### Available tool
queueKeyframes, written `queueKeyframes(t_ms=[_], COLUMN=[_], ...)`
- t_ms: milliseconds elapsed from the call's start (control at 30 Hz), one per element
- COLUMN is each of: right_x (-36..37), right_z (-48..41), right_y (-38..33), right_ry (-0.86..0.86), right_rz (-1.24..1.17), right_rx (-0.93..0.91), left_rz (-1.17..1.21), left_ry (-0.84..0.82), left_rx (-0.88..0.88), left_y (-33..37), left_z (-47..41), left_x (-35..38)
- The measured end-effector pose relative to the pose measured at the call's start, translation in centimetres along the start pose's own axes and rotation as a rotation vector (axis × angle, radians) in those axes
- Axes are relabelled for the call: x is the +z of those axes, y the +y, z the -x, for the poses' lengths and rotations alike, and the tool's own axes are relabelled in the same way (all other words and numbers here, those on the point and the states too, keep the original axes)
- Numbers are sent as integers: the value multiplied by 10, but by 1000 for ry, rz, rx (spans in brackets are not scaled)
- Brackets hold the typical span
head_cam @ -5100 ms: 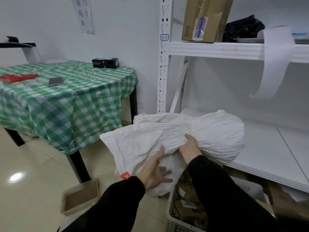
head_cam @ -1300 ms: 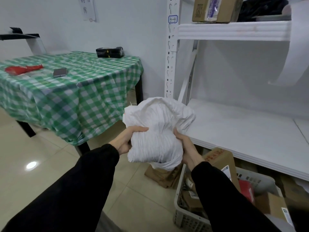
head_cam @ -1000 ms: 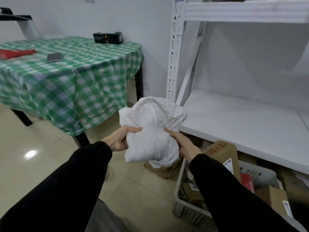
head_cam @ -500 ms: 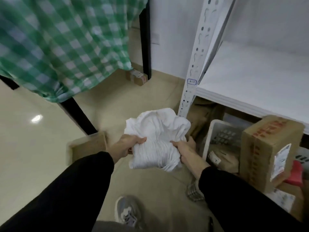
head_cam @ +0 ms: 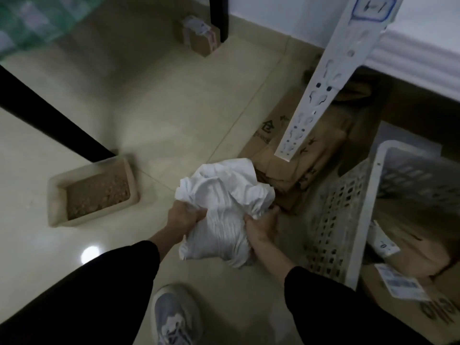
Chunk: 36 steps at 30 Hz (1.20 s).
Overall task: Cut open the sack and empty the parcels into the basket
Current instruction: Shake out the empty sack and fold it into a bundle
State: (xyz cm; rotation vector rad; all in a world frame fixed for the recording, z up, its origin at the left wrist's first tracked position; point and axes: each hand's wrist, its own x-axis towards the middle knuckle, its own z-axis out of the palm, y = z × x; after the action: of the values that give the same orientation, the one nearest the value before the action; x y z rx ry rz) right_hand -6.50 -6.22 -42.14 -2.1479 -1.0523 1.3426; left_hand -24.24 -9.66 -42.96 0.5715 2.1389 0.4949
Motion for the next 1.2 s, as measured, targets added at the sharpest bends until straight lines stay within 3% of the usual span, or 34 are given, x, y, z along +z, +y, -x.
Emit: queueKeyframes(t_ms=[67,133,200,233,333,400,467,500,567,667,733,800,867,900,1033,1100,1167,1200], right_x=[5,8,8,7,3,6,15,20,25,12,-1,-5,0,0,-10,-10,-4,-4], right_z=[16,33,36,28,11,2,-5,-10,-14,-28,-34,-22,-3,2,-1,2,5,1], right_y=[-4,-7,-9,-9,-15,-16,-20,-19,-19,-16,-18,-20,-21,-23,-45,-54,-48,-40], right_ry=[168,315,237,194,102,-57,-219,-249,-329,-442,-316,4,153,190,255,269,156,93], right_rz=[356,591,769,875,1083,1070,921,878,867,795,826,1055,1230,1279,1345,1435,1641,1742], right_rx=[-137,-575,-953,-988,-860,-714,-482,-413,-357,-291,-261,-527,-916,-1021,-1032,-1233,-1381,-1355], left_rz=[-61,-112,-124,-121,-187,-465,-820,-945,-1145,-1160,-1130,-1083,-1084,-1107,-1114,-1123,-1141,-1127], left_ry=[19,39,37,29,-6,63,200,245,193,-86,-162,-222,-241,-233,-232,-243,-251,-262], left_rx=[13,13,19,16,9,60,265,464,840,680,664,682,678,676,667,656,649,645], left_y=[-8,-15,-15,-12,-5,-3,1,2,-9,-5,2,7,2,-2,2,7,7,5], left_z=[-11,-20,-19,-16,-6,9,32,44,56,34,14,0,-6,-8,-11,-13,-14,-14], left_x=[7,11,12,12,11,13,13,14,11,0,2,8,12,14,15,18,18,18])
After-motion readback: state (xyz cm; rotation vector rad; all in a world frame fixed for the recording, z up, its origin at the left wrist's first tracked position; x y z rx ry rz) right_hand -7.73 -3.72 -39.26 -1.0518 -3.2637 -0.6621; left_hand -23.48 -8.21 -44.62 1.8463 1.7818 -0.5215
